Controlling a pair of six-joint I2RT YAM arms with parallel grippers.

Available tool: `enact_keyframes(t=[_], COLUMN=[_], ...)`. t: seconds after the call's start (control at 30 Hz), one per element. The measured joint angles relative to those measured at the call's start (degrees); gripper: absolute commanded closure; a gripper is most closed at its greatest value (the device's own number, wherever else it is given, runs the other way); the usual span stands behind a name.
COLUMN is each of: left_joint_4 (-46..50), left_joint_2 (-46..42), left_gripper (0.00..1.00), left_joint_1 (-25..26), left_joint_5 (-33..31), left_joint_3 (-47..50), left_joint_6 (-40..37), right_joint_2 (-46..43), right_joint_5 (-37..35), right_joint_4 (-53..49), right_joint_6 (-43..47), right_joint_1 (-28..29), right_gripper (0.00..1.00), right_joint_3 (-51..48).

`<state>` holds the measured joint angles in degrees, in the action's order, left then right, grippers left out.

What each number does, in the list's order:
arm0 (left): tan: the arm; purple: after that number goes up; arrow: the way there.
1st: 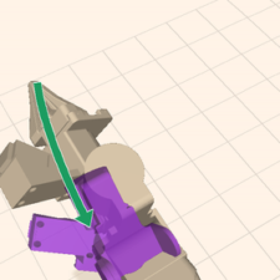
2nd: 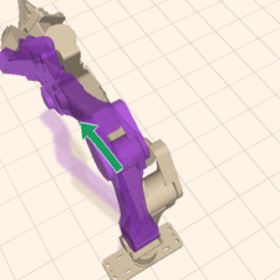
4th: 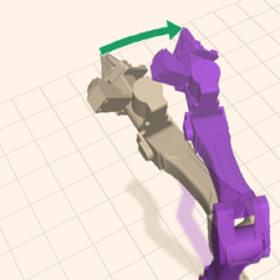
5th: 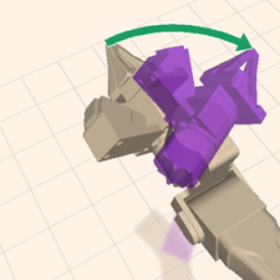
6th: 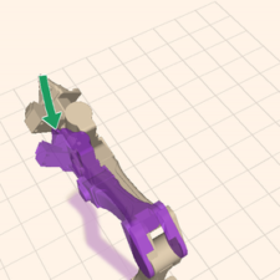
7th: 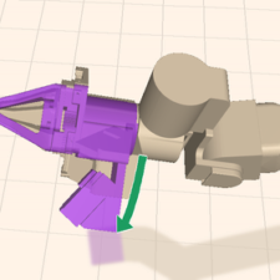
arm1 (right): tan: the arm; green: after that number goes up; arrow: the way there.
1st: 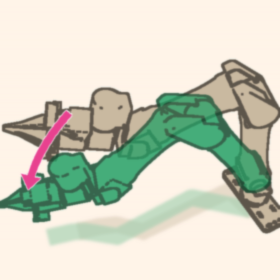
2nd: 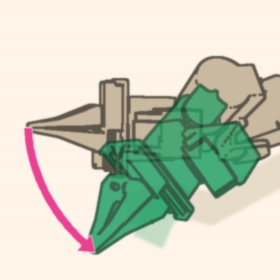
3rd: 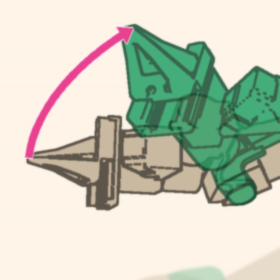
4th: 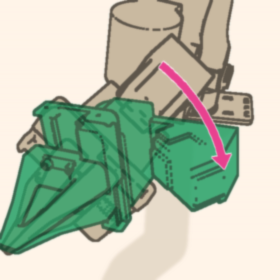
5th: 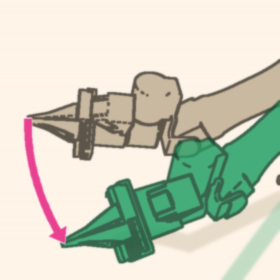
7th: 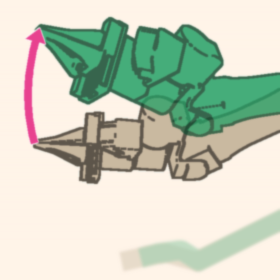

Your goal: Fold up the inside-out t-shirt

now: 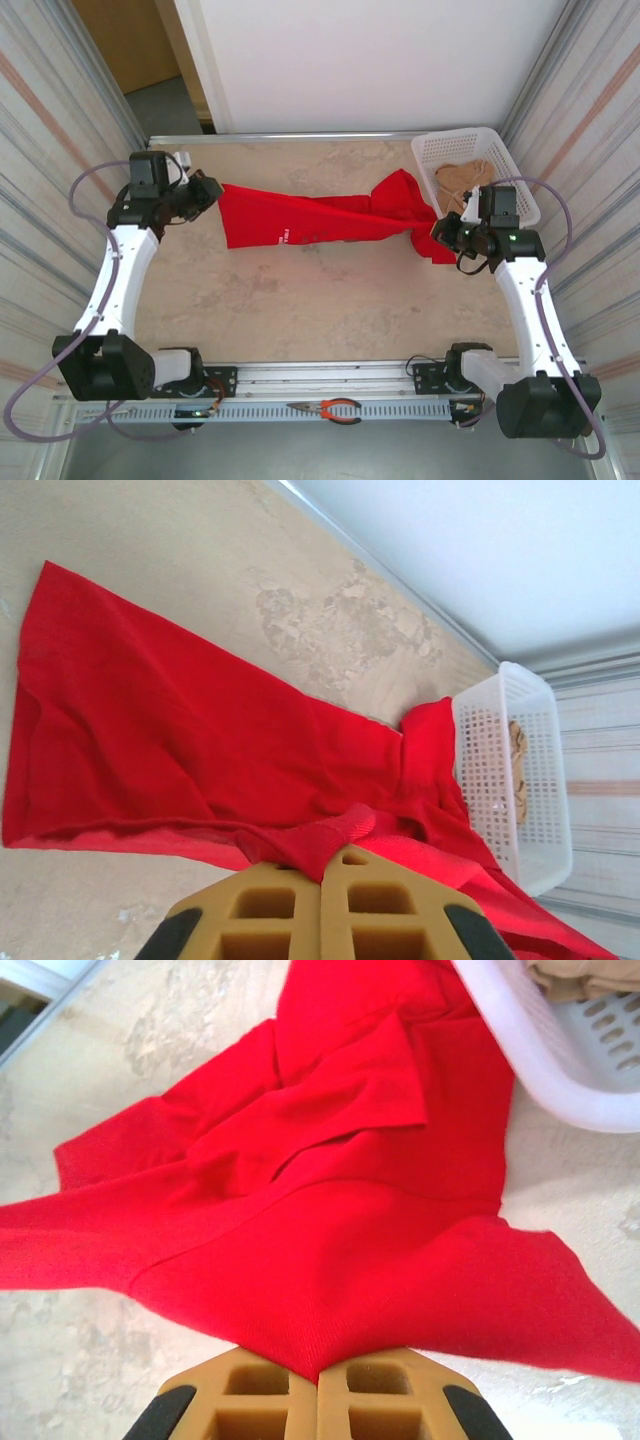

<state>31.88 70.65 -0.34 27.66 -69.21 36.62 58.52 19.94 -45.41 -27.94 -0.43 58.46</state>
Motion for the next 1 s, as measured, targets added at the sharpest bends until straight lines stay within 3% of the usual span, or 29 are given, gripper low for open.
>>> enact_keyframes(t=[0.17,0.37,0.6,0.8,1.0], left_joint_4=[-0.1,-1.3,-1.9,-2.8,-3.1], left_joint_2=[-7.9,-9.8,-7.5,4.4,26.1], left_gripper=[1.0,1.0,1.0,1.0,1.0], left_joint_1=[0.0,-0.2,-1.7,-3.4,-3.4], left_joint_5=[-0.2,-2.2,-2.8,-2.7,-2.7], left_joint_3=[-1.4,-19.3,-27.5,-26.4,-33.1], left_joint_6=[4.2,6.6,6.6,4.6,3.7], right_joint_2=[-2.7,-0.2,1.6,10.3,30.2], right_joint_5=[2.2,3.6,4.5,7.0,9.7], right_joint_4=[-4.0,-3.8,-3.9,-1.3,4.4], right_joint_6=[-1.4,-1.7,-2.7,-2.9,-4.7], right_joint_1=[0.0,-0.9,-1.1,-2.1,-2.1], right_gripper=[1.0,1.0,1.0,1.0,1.0], right_joint_3=[11.2,37.1,44.0,37.2,40.2])
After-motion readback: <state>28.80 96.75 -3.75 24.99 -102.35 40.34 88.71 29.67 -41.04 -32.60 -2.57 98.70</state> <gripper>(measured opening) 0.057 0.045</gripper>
